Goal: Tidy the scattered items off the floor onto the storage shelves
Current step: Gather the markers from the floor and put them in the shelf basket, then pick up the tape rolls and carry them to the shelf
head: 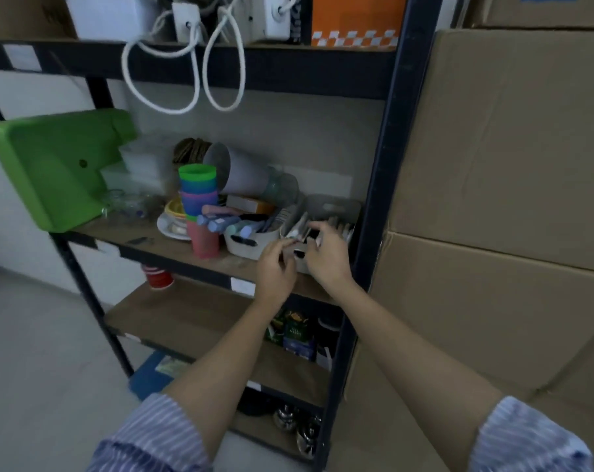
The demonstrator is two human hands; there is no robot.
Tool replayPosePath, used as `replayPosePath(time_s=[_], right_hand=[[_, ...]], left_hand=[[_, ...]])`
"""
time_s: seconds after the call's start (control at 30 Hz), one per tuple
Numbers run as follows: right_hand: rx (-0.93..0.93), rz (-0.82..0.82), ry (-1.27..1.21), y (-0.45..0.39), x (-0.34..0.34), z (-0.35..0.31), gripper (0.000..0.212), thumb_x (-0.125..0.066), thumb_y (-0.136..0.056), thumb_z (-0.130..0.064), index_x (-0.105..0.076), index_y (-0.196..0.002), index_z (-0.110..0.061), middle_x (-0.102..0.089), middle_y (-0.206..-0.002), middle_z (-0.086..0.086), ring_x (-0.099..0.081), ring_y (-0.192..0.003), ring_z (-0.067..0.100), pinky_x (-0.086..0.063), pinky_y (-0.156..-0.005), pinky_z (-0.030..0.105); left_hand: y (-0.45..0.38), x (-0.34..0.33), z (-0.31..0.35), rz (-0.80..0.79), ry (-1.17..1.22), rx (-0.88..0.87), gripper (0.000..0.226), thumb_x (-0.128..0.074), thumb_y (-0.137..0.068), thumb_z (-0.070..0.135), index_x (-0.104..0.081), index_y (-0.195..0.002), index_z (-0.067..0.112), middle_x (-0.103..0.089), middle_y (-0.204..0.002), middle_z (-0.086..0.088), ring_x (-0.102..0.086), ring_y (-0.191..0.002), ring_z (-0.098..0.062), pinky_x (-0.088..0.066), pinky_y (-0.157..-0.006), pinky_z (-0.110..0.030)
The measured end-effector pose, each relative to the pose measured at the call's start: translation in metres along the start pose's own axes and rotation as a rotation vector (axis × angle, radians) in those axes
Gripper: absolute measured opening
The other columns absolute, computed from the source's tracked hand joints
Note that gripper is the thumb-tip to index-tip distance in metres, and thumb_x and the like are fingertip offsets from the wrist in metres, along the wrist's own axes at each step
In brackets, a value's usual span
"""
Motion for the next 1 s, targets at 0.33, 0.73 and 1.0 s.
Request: replayPosePath(time_s=[0.33, 0.73, 1.0], right_hand=[[0.185, -0.458, 0.087, 0.09, -0.098, -0.033, 0.028, -0.055, -0.096, -0.023, -0.069, -0.118, -0.012, -0.069, -0.119, 0.006, -0.062, -0.112, 0.023, -0.048, -0.097, 0.032], [0.477, -1.175, 0.189, 0.333, -0.268, -0.123, 0.056, -0.053, -0.098, -0.04, -0.047, -0.141, -0.005, -0.047, -0.147, 0.011, -0.042, -0.137, 0.026, -0.03, -0.115, 0.038], [0.687, -1.527, 0.157, 0.532, -0.319, -0.186, 0.054, -0.056, -0.097, -0.028, -0.041, -0.145, -0.008, -0.044, -0.149, 0.009, -0.042, -0.136, 0.024, -0.032, -0.111, 0.031]], left_hand=[[0.098, 0.136, -0.023, 0.105, -0.065, 0.435, 0.021, -0.057, -0.093, 0.0, -0.067, -0.112, -0.002, -0.071, -0.106, -0.016, -0.066, -0.095, -0.02, -0.048, -0.08, -0.012], [0.379, 0.349, -0.04, 0.211, -0.432, 1.019, 0.042, -0.064, -0.093, 0.021, -0.054, -0.131, 0.008, -0.064, -0.119, -0.01, -0.064, -0.101, -0.024, -0.045, -0.085, -0.023], [0.585, 0.466, 0.016, 0.506, -0.49, 1.314, 0.038, -0.063, -0.092, 0.017, -0.058, -0.127, 0.003, -0.063, -0.125, -0.013, -0.061, -0.11, -0.027, -0.044, -0.091, -0.028]])
Point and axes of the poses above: each hand's wrist, its own y-axis away from the middle knuckle, its own x-axis out of the back of the hand, z = x × y, the point moved 3 cm from there along -y, towards the middle knuckle
